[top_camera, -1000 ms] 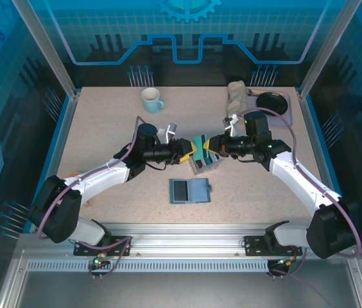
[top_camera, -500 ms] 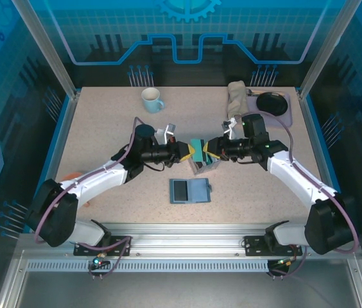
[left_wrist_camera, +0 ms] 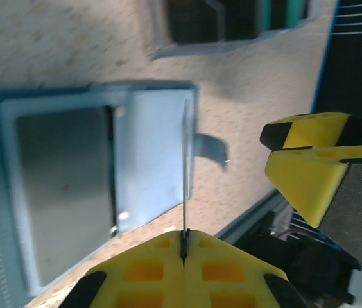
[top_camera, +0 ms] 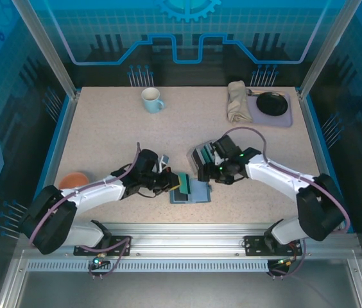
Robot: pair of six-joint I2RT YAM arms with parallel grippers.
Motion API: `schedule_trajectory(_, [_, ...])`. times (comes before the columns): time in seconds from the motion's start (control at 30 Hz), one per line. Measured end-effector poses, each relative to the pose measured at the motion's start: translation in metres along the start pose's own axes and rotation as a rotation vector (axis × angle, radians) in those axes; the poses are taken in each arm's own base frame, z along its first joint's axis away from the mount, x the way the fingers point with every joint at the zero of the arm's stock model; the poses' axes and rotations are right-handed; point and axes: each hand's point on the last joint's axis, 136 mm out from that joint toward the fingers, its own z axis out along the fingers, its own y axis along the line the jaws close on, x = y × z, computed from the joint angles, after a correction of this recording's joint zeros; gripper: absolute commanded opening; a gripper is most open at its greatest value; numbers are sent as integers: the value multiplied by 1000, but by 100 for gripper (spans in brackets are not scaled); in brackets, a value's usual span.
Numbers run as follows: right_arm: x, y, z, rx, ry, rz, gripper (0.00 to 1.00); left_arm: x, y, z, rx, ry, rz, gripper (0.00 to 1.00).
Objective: Put the credit cards into the card holder
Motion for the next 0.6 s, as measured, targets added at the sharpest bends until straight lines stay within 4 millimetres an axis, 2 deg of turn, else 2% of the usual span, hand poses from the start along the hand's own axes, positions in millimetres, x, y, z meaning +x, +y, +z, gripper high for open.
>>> schedule_trajectory(0.1, [13, -8, 19, 85, 47, -28, 72, 4, 9, 2, -26, -5, 1, 0])
schedule_trajectory(0.2, [19, -15, 30, 131, 77, -33, 70, 3, 8, 4, -24, -17, 22, 0])
schedule_trajectory(0.6, [20, -20, 41, 147, 89, -27, 49, 14, 25, 27, -42, 6, 61, 0])
